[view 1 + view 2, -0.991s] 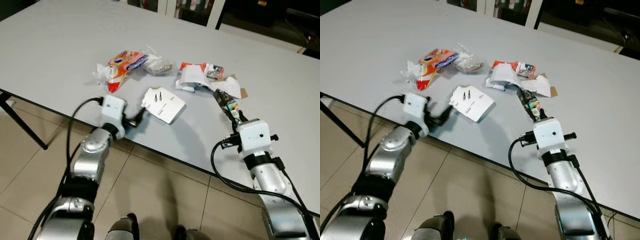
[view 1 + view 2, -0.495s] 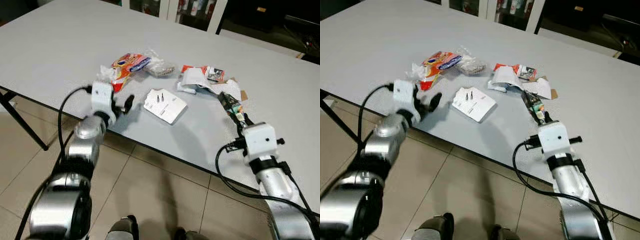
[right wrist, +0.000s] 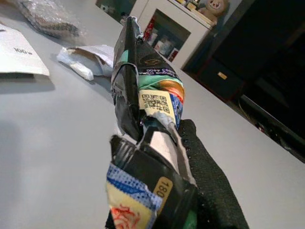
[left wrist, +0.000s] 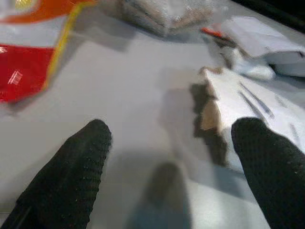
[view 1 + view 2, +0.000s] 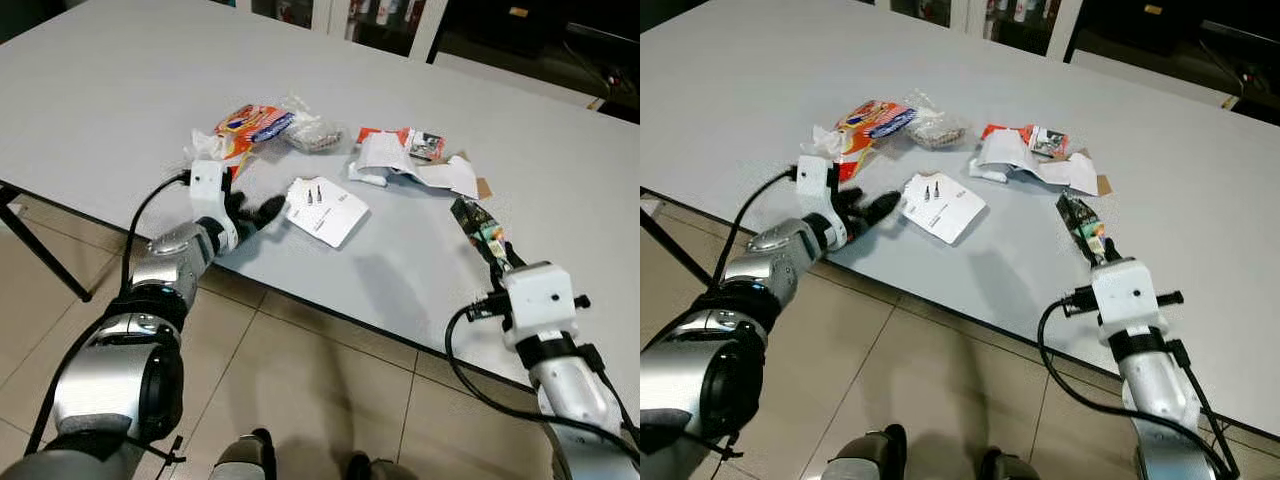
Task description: Picking trash to rubbish bin
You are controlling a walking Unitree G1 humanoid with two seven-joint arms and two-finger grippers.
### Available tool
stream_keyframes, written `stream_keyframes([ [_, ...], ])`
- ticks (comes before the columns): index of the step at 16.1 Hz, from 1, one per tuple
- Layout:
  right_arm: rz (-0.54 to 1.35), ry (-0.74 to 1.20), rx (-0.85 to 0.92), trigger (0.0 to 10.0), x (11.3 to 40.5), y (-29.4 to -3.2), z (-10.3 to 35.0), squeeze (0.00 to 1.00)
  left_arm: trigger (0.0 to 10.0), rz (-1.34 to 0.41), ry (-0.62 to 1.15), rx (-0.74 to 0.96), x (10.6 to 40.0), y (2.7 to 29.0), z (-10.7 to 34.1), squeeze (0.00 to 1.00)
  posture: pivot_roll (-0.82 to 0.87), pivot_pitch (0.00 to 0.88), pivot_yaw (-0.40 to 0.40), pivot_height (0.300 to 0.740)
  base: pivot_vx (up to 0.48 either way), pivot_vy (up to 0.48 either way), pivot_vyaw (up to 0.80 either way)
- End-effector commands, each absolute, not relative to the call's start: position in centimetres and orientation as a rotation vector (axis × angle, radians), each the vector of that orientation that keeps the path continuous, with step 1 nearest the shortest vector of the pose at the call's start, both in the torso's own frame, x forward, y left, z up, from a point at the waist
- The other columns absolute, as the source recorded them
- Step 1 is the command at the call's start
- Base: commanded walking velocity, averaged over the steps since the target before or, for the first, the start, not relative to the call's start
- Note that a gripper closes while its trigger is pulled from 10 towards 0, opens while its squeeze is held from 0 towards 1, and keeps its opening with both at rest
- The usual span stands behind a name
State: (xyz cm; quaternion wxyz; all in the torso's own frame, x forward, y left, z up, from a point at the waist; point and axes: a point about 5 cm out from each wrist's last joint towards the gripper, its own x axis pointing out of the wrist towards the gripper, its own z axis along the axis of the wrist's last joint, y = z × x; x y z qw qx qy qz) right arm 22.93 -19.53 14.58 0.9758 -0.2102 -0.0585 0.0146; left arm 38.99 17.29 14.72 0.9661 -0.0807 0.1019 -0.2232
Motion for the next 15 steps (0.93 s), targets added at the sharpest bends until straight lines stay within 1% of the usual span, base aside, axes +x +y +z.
stream_keyframes([
  [1,0.013,-0.105,-0.428,10.0,22.4,-20.2,14.7,0.00,10.0,-0.489,0.237,-0.175,39.0,16.8,14.6,0.00,0.04,0.208,-0.094,0.740,0.000,0.000,0.00],
  [8,0.006,-0.069,-0.428,10.0,21.0,-20.2,14.6,0.00,10.0,-0.513,0.272,-0.135,38.9,17.1,14.4,0.00,0.01,0.237,-0.100,0.740,0.000,0.000,0.00],
  [15,0.018,-0.039,-0.424,10.0,20.1,-20.0,14.5,0.00,10.0,-0.584,0.310,-0.152,38.5,15.1,13.1,0.00,-0.02,0.257,-0.116,0.740,0.000,0.000,0.00],
])
